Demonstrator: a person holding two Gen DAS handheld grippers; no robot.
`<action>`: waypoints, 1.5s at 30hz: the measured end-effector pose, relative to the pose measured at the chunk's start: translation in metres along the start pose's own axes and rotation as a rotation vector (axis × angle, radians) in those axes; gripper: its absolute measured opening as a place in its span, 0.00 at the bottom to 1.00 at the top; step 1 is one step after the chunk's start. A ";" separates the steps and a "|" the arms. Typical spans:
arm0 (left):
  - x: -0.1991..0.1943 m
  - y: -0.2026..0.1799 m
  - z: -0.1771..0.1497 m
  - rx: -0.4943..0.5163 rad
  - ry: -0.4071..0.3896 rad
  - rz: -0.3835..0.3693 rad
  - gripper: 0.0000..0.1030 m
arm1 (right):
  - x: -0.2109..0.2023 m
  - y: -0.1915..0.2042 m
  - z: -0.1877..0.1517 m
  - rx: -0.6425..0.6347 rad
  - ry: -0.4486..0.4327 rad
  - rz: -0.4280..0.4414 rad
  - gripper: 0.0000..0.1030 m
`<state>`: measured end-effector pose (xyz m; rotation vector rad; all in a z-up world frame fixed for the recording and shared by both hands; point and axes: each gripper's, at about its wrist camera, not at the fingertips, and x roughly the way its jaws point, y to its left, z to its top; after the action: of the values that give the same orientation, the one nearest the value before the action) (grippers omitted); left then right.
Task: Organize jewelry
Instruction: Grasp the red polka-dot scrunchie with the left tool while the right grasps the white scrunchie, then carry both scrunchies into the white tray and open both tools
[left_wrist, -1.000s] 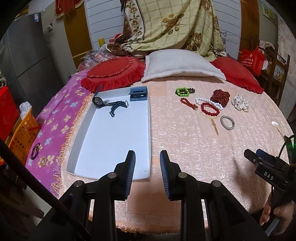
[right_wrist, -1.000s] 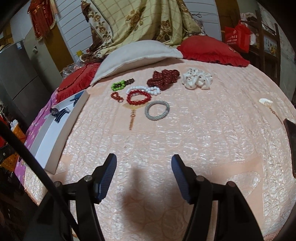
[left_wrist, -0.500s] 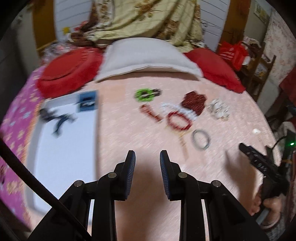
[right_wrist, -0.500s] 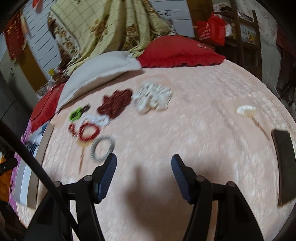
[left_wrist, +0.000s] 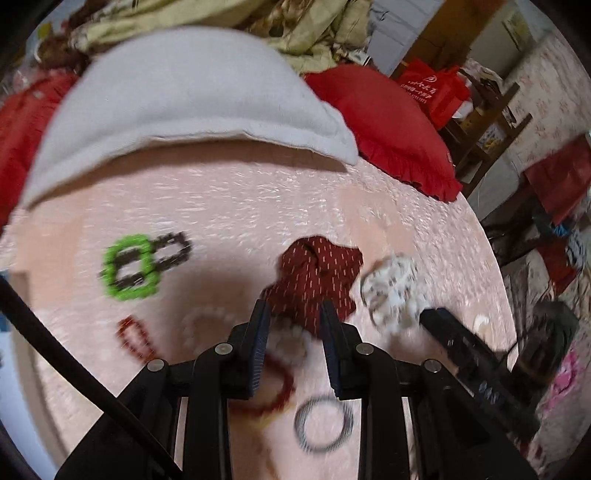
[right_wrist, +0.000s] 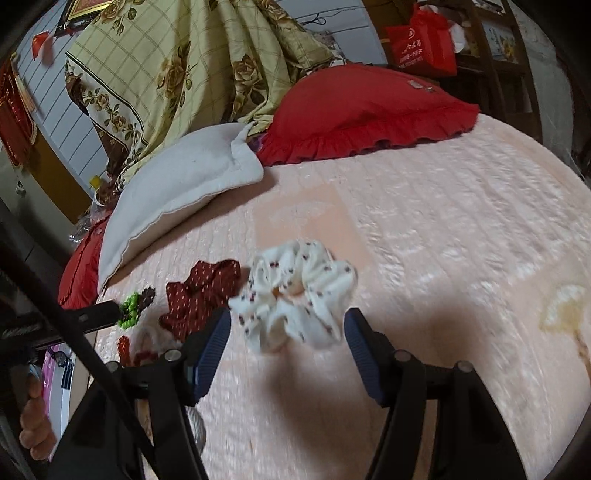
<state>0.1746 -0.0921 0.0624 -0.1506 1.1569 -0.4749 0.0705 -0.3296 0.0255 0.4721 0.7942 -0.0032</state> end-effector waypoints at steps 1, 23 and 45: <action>0.009 0.000 0.004 -0.002 0.009 -0.005 0.16 | 0.005 0.000 0.002 -0.004 -0.001 0.004 0.65; 0.025 -0.041 -0.008 0.148 0.004 0.113 0.00 | 0.030 -0.010 -0.004 -0.005 -0.001 0.102 0.13; -0.236 0.182 -0.171 -0.277 -0.383 0.341 0.00 | -0.080 0.147 -0.061 -0.216 0.050 0.263 0.11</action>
<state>-0.0035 0.1946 0.1272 -0.2661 0.8430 0.0216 -0.0017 -0.1866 0.1040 0.3697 0.7668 0.3365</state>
